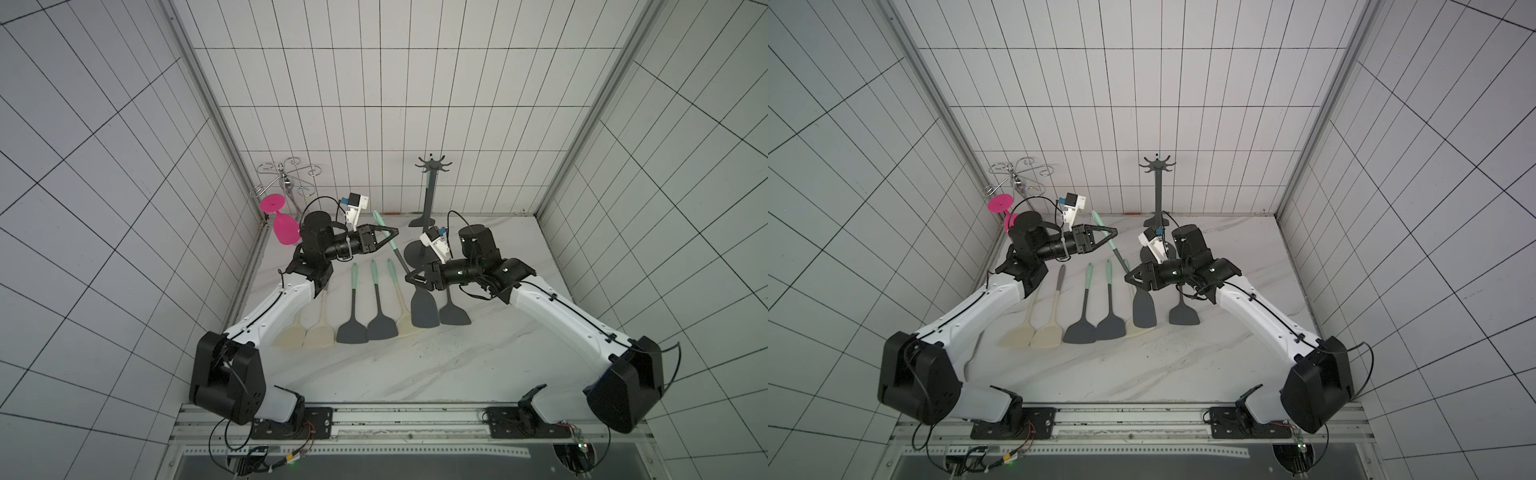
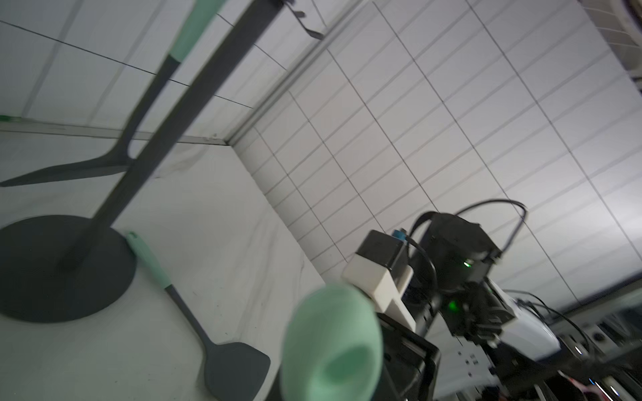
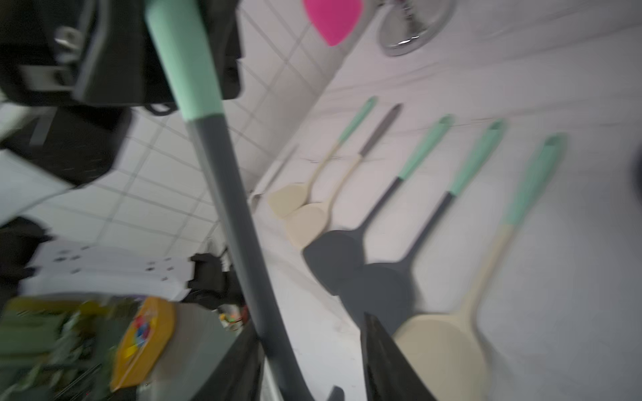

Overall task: Take the spatula off the kitchen utensil rack
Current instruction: Place the spatula at the center of the board.

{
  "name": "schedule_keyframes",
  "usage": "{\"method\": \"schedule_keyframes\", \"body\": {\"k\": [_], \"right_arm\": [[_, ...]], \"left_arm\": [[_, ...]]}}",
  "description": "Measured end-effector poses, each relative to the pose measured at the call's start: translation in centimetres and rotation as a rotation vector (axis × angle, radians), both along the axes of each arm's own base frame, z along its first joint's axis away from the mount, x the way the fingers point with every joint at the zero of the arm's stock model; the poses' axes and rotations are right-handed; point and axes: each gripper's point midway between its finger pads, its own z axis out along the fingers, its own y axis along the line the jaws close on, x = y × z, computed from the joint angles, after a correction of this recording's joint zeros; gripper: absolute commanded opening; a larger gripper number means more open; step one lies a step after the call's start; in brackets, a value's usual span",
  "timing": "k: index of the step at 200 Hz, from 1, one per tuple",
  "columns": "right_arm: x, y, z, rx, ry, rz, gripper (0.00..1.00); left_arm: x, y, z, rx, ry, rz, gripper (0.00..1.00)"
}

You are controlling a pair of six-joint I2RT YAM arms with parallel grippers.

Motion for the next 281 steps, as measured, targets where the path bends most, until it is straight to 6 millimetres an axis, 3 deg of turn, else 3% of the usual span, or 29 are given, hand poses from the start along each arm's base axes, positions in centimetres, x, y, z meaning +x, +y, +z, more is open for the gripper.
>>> {"method": "schedule_keyframes", "body": {"k": [17,32,65,98,128,185,201,220,242,270,281], "right_arm": [[1.0,-2.0,0.2,-0.139,-0.102,-0.151,0.51],[0.6,-2.3,1.1,-0.2,-0.188,-0.212,0.52],[-0.5,-0.4,2.3,-0.26,-0.339,-0.238,0.55],[0.2,1.6,0.6,-0.34,-0.383,-0.219,0.56],[1.2,2.9,-0.5,-0.396,-0.403,-0.202,0.56],[2.6,5.4,-0.2,-0.437,-0.452,-0.169,0.53],[2.7,5.8,-0.7,-0.462,-0.459,-0.155,0.48],[2.8,6.0,-1.3,-0.496,-0.463,-0.146,0.34],[3.1,5.8,-2.0,-0.536,-0.47,-0.145,0.0],[2.9,5.9,-1.7,-0.541,-0.485,-0.135,0.0],[3.0,5.7,-1.5,-0.547,-0.497,-0.139,0.0]], "left_arm": [[-0.1,-0.5,-0.2,0.103,0.009,0.126,0.0],[-0.2,-0.3,-0.5,0.167,0.037,0.204,0.0],[1.4,1.9,-3.7,0.287,0.173,0.372,0.0],[1.5,2.9,-6.4,0.331,0.303,0.432,0.0],[1.3,3.1,-6.7,0.319,0.35,0.447,0.0],[1.2,3.1,-6.6,0.293,0.377,0.457,0.0],[1.2,3.1,-6.4,0.287,0.38,0.457,0.0],[1.1,3.3,-6.2,0.279,0.383,0.458,0.0],[1.2,3.7,-5.9,0.264,0.387,0.461,0.0],[1.0,3.8,-5.3,0.256,0.37,0.425,0.0],[0.8,3.8,-5.1,0.251,0.362,0.409,0.2]]}}
